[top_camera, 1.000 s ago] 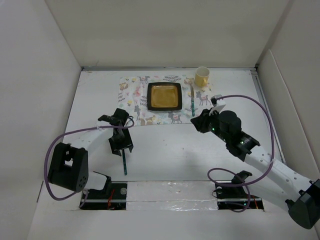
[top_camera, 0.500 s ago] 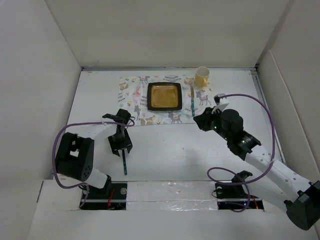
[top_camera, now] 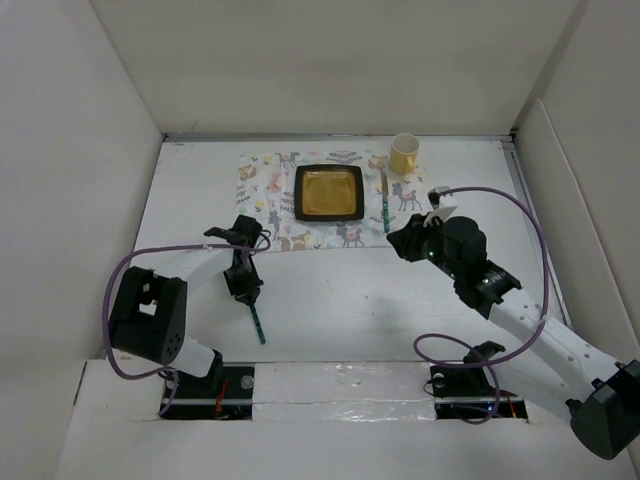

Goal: Set the dinner table for one person

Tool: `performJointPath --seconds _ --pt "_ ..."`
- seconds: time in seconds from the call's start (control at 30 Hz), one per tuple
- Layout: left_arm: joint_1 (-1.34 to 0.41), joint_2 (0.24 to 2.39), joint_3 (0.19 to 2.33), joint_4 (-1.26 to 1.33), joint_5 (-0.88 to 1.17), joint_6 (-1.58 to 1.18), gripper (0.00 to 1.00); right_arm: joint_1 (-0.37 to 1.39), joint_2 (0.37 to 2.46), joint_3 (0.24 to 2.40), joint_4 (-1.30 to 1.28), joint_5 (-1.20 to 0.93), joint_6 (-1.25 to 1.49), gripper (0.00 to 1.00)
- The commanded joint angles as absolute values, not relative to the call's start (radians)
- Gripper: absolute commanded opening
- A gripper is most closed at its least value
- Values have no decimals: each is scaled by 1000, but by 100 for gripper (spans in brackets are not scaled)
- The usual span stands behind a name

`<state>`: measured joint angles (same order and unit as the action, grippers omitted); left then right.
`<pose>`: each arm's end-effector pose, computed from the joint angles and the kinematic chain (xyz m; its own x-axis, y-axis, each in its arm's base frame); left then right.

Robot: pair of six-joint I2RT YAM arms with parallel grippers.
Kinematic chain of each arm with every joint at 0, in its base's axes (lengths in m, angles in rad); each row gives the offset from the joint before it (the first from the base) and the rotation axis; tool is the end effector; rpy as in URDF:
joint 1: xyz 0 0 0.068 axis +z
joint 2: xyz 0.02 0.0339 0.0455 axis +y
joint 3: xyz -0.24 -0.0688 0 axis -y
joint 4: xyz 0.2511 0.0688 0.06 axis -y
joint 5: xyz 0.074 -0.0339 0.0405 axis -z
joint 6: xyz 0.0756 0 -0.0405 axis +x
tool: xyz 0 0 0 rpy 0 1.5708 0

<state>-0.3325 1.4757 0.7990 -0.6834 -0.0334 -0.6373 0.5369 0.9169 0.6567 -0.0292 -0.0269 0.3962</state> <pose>0.2483 -0.0831 0.0957 -0.9331 -0.3069 -0.1875 -0.2931 0.9510 -0.0982 0.2357 0.1426 0.2547 -0.4321 0.1918 -0.8812 -0.3975 0.8366 0.3769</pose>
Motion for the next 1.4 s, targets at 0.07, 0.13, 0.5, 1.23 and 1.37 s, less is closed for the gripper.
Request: performJointPath --seconds 0.07,0.13,0.5,1.23,1.37 --pt "-334 1376 836 -716 -58 -629 0 532 917 652 29 -46 397 27" --pt "-334 1316 886 -719 -64 -623 0 532 920 653 35 -63 399 28" --pt "-334 1593 1360 -566 -101 -433 0 541 937 655 38 -92 396 28" --pt "-278 2267 2123 -807 -212 -181 0 594 979 655 58 -63 393 29" --pt "-278 2301 2108 -789 -198 -178 0 594 996 657 63 -55 397 30"
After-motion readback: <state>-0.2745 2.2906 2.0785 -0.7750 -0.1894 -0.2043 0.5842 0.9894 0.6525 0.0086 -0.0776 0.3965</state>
